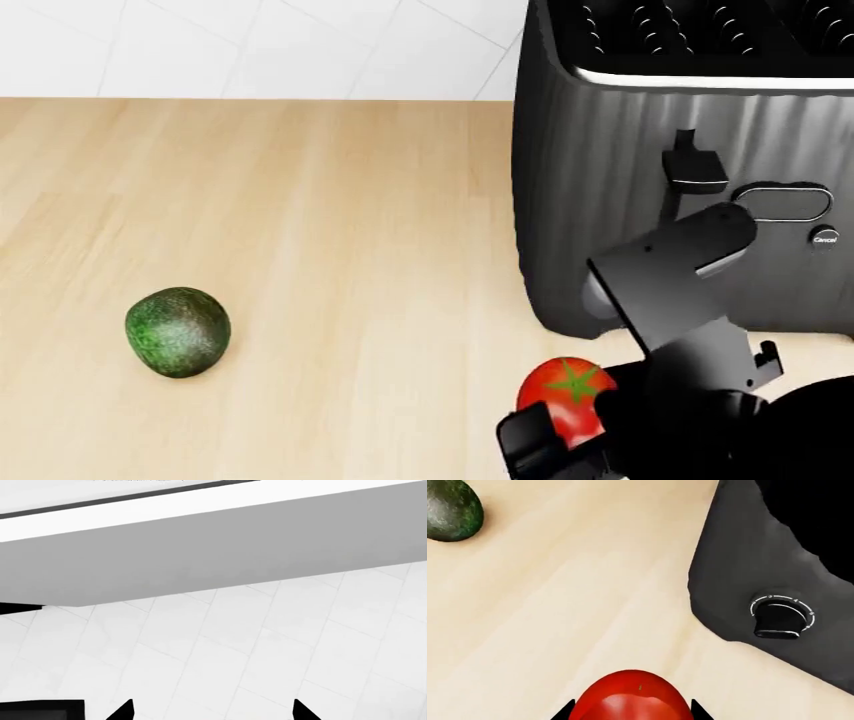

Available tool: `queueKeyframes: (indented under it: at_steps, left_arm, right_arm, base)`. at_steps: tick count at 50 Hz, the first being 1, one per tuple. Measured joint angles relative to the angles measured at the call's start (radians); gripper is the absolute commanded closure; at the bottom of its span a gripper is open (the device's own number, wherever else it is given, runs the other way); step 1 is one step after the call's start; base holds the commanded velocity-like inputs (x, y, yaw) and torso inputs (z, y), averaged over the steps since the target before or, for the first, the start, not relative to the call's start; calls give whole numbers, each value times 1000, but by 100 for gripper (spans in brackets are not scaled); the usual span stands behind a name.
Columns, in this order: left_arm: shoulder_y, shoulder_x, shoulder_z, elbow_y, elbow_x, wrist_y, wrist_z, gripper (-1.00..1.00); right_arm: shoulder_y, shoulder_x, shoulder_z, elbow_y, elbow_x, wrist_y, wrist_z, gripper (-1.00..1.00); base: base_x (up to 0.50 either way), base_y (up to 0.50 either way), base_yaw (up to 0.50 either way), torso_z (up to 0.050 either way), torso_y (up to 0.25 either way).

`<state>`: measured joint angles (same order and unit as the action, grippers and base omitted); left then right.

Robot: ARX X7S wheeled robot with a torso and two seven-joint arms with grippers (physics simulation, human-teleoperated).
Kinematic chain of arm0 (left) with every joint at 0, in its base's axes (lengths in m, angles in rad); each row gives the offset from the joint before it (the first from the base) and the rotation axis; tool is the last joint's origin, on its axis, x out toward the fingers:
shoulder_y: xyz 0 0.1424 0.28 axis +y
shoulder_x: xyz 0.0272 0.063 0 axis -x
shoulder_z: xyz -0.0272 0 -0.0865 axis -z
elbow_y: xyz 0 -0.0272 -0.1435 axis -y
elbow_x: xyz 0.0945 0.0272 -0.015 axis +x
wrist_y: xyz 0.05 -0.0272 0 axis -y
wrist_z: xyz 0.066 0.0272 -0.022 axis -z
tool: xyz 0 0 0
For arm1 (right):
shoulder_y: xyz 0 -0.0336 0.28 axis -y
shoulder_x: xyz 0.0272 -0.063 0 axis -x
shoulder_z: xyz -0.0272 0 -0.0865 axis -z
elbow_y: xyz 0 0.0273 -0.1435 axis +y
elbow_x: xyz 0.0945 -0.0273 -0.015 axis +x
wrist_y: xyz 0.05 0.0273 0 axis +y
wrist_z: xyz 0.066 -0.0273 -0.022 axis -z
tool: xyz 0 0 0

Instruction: Place the avocado, onion, tomato and bell pepper on the cutting board.

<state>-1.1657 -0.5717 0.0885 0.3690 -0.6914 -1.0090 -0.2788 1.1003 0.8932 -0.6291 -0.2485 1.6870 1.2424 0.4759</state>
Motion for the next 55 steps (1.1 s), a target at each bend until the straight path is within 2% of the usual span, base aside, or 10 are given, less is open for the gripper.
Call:
queueKeyframes:
  at_steps: [20, 38, 45, 55]
  left_arm:
    - [4, 1, 12, -4, -2, 8, 7, -100]
    - [-1, -8, 37, -35, -15, 3, 46, -100]
    - [-9, -26, 48, -40, -66, -59, 81, -100]
    - [-70, -29, 44, -62, -190, -233, 100, -100]
  right_arm:
    - [254, -4, 36, -96, 208, 14, 217, 100]
    - [469, -6, 43, -208, 394, -52, 459, 100]
    - [552, -17, 40, -211, 424, -51, 504, 100]
    - [615, -25, 44, -204, 416, -41, 517, 100]
  base:
    - [0, 0, 0, 0, 0]
    - [0, 0, 0, 0, 0]
    - [0, 0, 0, 0, 0]
    - [0, 0, 0, 0, 0]
